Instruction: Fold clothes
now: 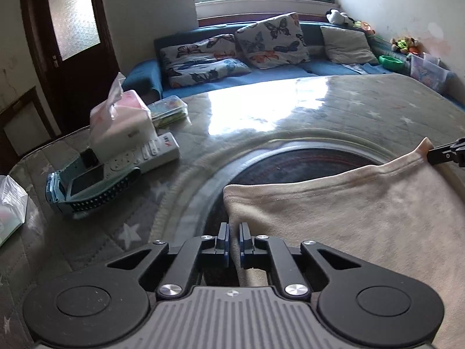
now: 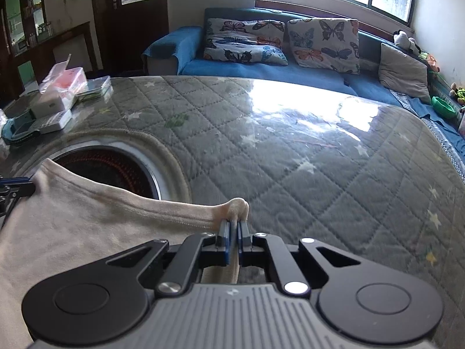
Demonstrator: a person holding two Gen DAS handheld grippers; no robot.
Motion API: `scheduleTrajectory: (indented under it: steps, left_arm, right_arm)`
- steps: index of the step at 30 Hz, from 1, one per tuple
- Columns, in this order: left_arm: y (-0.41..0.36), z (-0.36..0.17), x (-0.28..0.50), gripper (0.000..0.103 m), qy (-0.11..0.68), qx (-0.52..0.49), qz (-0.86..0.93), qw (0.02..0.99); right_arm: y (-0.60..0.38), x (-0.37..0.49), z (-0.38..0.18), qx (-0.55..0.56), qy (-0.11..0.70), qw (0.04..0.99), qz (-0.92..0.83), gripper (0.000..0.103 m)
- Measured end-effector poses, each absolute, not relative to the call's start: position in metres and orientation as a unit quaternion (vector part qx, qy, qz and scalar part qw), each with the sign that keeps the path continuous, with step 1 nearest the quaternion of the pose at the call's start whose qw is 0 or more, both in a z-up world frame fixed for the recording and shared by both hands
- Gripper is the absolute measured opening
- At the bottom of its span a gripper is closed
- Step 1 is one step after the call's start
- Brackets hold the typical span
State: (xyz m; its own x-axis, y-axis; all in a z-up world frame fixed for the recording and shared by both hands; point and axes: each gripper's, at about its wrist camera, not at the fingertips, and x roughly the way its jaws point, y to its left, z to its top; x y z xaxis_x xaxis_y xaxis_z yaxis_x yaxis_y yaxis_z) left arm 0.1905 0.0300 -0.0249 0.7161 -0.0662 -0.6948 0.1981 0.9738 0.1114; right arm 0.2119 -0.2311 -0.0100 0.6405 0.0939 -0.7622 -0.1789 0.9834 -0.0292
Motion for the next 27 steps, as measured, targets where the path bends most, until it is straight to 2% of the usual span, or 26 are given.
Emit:
scheduleTrajectory:
  steps: [9, 16, 27]
  left_arm:
    - [0.038, -0.01, 0.178, 0.012, 0.378, 0.051, -0.075, 0.921]
    - [0.014, 0.002, 0.115, 0.028, 0.372, 0.059, -0.141, 0.916]
    - [-0.025, -0.007, 0.023, 0.028, 0.356, 0.089, -0.246, 0.897]
  right_arm:
    - [-0.223, 0.195, 0.006, -0.086, 0.411, 0.901, 0.105, 0.014]
    - [-0.206, 0.138, 0.022, -0.129, 0.41, 0.887, 0.169, 0.015]
    - [-0.174, 0.034, 0.013, -0.165, 0.42, 0.851, 0.268, 0.015]
